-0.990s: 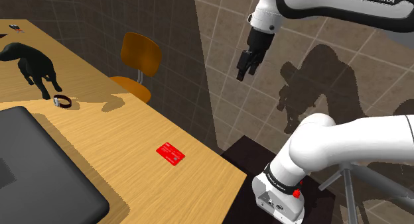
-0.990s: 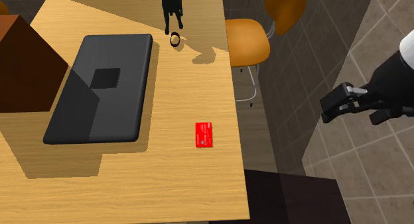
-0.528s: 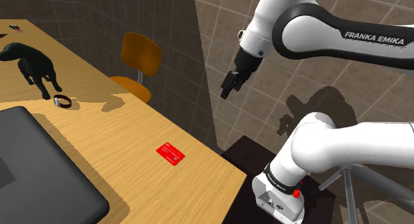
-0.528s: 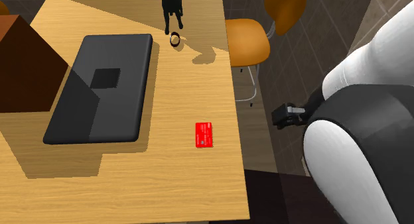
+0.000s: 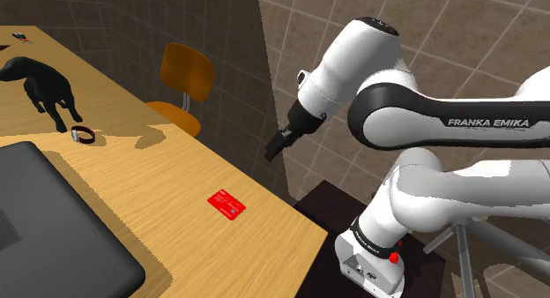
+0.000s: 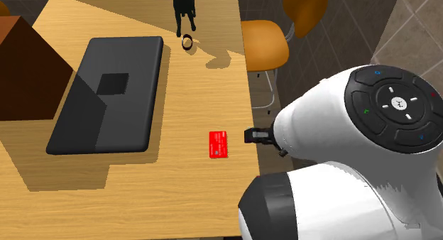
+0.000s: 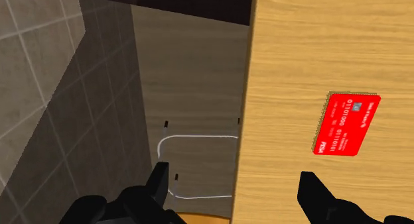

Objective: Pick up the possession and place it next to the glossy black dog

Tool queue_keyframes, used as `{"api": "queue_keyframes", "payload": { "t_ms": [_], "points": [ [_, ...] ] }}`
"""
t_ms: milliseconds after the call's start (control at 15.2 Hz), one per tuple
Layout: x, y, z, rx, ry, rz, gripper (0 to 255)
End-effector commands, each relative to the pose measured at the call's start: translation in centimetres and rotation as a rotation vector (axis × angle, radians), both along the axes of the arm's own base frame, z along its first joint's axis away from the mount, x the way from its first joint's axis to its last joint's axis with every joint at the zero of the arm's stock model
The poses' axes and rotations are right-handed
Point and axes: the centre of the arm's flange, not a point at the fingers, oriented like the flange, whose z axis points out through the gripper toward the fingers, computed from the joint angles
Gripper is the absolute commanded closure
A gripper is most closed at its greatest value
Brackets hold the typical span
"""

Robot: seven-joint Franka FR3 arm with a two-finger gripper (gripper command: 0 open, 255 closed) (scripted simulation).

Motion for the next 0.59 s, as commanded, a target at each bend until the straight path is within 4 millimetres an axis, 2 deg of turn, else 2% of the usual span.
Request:
{"api": "queue_keyframes", "payload": {
  "t_ms": [0, 528],
  "points": [
    [-0.3, 2.3, -1.5, 0.01, -0.049, 0.008, 0],
    [-1.1, 10.6, -8.1, 0.034, -0.222, 0.04, 0]
  ]
}}
